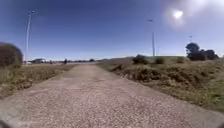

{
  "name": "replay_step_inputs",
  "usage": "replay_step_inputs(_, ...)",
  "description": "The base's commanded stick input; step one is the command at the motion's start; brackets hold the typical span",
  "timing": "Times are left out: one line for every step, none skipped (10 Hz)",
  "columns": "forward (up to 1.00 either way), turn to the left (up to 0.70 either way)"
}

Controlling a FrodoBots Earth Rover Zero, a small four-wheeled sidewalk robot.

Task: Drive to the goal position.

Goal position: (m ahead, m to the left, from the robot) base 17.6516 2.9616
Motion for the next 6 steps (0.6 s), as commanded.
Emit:
replay_step_inputs(0.0,0.95)
replay_step_inputs(0.0,0.89)
replay_step_inputs(0.0,0.83)
replay_step_inputs(0.0,0.77)
replay_step_inputs(0.0,0.0)
replay_step_inputs(0.0,0.0)
